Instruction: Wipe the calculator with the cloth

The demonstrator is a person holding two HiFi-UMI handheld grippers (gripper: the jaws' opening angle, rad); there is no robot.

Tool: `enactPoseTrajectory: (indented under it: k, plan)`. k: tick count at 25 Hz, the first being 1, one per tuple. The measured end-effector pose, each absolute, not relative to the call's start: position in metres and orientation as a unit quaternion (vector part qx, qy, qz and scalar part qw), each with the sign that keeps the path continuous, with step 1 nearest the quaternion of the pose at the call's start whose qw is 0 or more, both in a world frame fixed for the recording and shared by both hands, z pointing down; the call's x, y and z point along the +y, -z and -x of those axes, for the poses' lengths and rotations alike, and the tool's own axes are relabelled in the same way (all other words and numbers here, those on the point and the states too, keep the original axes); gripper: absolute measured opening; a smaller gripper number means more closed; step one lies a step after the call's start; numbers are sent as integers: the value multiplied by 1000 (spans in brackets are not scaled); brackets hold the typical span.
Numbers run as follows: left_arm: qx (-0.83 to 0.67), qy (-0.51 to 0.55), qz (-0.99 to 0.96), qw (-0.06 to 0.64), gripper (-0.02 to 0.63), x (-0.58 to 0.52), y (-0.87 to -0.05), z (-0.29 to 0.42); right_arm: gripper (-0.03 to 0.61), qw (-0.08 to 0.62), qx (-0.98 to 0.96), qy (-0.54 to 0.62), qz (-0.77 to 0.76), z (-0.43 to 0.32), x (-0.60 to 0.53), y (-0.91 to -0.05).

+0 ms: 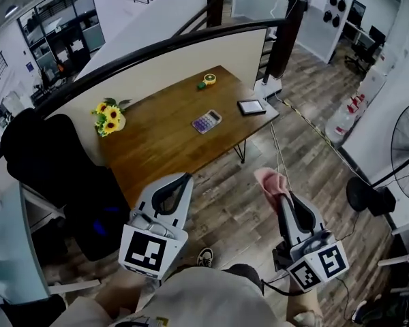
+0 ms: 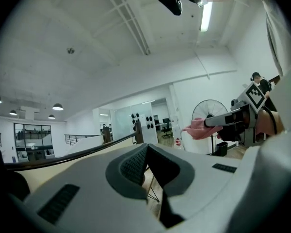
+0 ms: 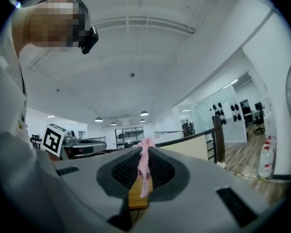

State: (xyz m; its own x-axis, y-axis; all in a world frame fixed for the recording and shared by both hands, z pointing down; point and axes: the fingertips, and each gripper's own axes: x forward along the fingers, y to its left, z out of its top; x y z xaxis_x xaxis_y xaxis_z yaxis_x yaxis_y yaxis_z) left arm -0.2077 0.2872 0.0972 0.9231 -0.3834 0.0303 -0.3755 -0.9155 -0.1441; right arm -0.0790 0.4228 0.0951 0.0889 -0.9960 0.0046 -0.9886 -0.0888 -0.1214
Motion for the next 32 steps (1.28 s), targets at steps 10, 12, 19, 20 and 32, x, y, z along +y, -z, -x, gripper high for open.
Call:
enactPoseTrajectory:
  k: [10, 12, 19, 20, 32]
  plan:
    - [222, 27, 973, 54, 3, 237, -102, 184, 37, 38, 692, 45, 720, 41, 365, -97]
    - [229, 30, 972, 51, 3, 226, -107, 176, 37, 40, 693, 42, 718, 28, 354, -99]
    - [265, 38, 962, 51, 3, 182, -115, 140, 38, 32, 710, 36, 702, -32, 304, -101]
    - [271, 40, 961, 48, 3, 175, -116, 131, 38, 32, 714, 38, 698, -41, 295, -102]
    - [343, 71, 935, 53, 3, 102, -115, 20, 38, 31, 775, 67, 627, -158, 189, -114]
